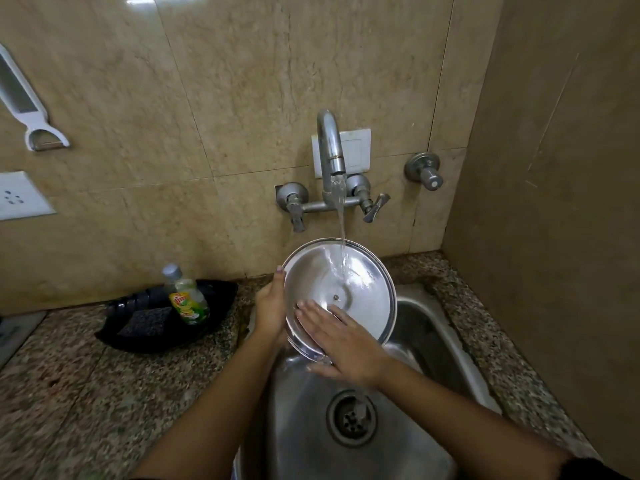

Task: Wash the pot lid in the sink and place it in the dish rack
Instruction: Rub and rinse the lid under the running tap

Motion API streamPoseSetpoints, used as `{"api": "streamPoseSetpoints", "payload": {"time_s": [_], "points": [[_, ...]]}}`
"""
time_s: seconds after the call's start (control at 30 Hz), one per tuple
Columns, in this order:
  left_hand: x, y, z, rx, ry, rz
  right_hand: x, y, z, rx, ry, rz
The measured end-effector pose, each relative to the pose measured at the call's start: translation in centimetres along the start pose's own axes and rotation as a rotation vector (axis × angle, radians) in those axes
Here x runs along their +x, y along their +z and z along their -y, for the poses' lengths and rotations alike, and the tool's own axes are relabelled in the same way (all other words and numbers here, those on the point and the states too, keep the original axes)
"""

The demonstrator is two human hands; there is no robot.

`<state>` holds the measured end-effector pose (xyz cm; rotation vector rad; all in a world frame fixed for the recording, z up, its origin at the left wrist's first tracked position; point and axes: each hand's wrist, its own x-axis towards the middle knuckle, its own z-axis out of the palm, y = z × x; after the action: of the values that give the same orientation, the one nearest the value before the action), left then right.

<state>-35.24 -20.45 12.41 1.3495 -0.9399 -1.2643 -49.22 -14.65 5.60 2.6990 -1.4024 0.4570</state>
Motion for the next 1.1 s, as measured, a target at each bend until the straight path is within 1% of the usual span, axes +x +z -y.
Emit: {"api": "streamPoseSetpoints", "payload": {"time_s": [0.07, 0.17, 0.27, 0.37, 0.4, 0.43, 0.47, 0.5, 0.57, 0.63, 0.7, 0.77, 0.83, 0.9, 1.0, 1.1], "points": [[0.4, -0.3, 0.5, 0.039, -0.026, -0.029, -2.5, 0.1, -1.7, -0.058, -0.059, -0.007], [0.7, -0.3, 1.2, -0.007, -0.079, -0.001, -4.4, -0.7, -3.8, -0.128, -0.138, -0.170], [0.5, 0.4, 1.0, -0.137, -0.168, 0.047, -4.9, -1.4, -4.4, -0.144, -0.212, -0.320], [0.0, 0.4, 0.3, -0.311, -0.306, 0.179, -4.6, -2.3, -4.4, -0.132, -0.236, -0.372], [0.2, 0.2, 0.4, -0.375, -0.326, 0.207, -4.4, -2.7, -4.3, -0.087, -0.235, -0.391], [0.6, -0.1, 0.6, -0.422, -0.332, 0.223, -4.2, -3.1, -4.1, 0.009, -0.201, -0.411], [0.8, -0.3, 0.7, -0.440, -0.337, 0.231, -4.0, -3.7, -3.7, 0.147, -0.120, -0.429], [0.8, -0.5, 0.8, -0.406, -0.332, 0.240, -3.7, -4.4, -3.2, 0.312, 0.005, -0.443], [0.5, -0.4, 0.8, -0.263, -0.282, 0.248, -2.8, -5.6, -2.0, 0.670, 0.288, -0.513], [-0.1, -0.5, 1.1, -0.157, -0.276, 0.250, -1.6, -6.3, -1.7, 1.015, 0.513, -0.620], [-0.9, -0.7, 1.2, -0.135, -0.253, 0.260, -0.5, -6.9, -2.5, 1.193, 0.708, -0.719], [-0.8, -1.3, 1.6, -0.219, -0.268, 0.322, 0.2, -7.0, -3.4, 1.373, 0.867, -0.747], [-0.7, -1.7, 1.6, -0.347, -0.304, 0.366, 0.2, -6.5, -4.3, 1.475, 0.981, -0.725], [-0.3, -2.2, 1.6, -0.407, -0.299, 0.369, -0.2, -5.9, -5.0, 1.526, 1.044, -0.713], [-0.2, -2.0, 1.6, -0.367, -0.280, 0.369, -1.0, -5.2, -5.8, 1.605, 1.092, -0.814], [-0.5, -0.7, 1.1, -0.303, -0.287, 0.371, -1.9, -4.8, -6.5, 1.619, 1.152, -0.934]]}}
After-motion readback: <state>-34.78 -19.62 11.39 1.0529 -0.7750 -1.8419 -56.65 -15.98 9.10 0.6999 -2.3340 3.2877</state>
